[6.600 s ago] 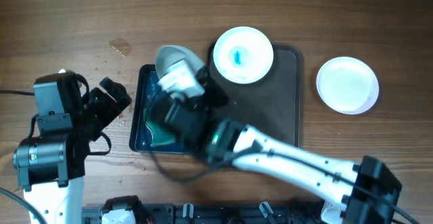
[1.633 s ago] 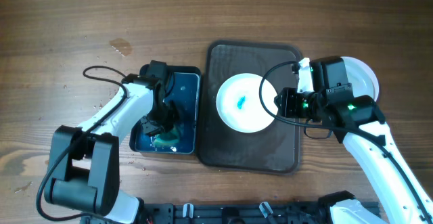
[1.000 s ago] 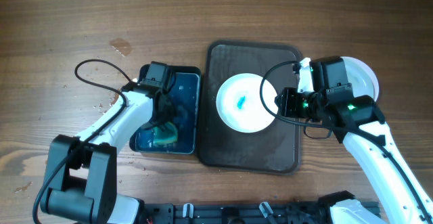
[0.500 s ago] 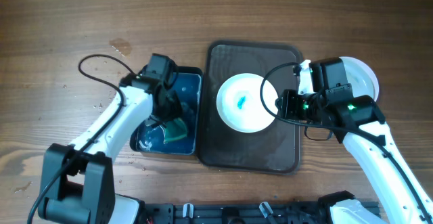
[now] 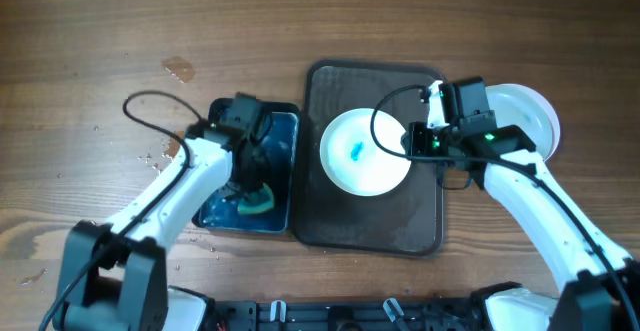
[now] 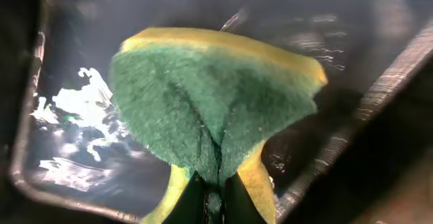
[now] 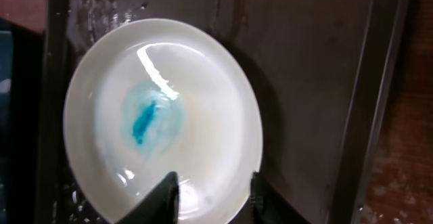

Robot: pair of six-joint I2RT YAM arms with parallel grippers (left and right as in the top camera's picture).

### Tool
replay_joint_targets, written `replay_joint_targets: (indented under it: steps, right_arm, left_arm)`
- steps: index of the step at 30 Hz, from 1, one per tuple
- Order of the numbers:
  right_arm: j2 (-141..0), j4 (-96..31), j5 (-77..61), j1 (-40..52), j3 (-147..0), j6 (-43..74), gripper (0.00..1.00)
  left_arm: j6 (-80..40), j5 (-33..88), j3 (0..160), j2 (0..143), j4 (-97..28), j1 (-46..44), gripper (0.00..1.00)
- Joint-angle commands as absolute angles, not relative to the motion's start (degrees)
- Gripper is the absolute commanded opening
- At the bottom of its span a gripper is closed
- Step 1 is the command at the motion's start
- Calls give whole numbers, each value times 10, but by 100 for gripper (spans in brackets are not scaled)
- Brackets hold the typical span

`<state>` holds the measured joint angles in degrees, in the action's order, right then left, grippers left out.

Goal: Clean dirty plates on tray and stack at the side
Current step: 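Hold the plate with the right gripper and scrub it with the sponge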

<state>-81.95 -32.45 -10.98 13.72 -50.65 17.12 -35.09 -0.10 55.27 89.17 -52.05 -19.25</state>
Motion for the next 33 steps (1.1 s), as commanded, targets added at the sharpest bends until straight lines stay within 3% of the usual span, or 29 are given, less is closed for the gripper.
replay_joint_targets:
  steps: [1, 4, 10, 11, 13, 24, 27, 33]
  right_arm:
    - [-867, -324, -82, 129, -503, 180, 29]
    - [-919, -295, -91, 130, -503, 171, 30]
    - [-986, -258, -121, 130, -502, 152, 33]
    - [-1000, -253, -121, 130, -502, 153, 20]
    - [-1017, -251, -121, 130, -502, 166, 4]
    - [-1016, -262, -120, 130, -502, 165, 4]
    - [-1016, -262, -121, 130, -502, 165, 4]
    - [-1016, -264, -121, 130, -502, 165, 4]
  left_arm:
    - [-283, -3, 677, 850, -577, -197, 4]
    - [-274, 3, 747, 848, -603, -202, 4]
    - [-277, 139, 751, 874, -496, -229, 4]
    - [-285, 139, 751, 885, -481, -238, 4]
    - [-302, 139, 751, 917, -452, -262, 4]
    - [-339, 182, 751, 1152, -239, -397, 4]
    - [-339, 123, 751, 1179, -244, -398, 4]
    - [-327, -95, 760, 1174, -395, -359, 4]
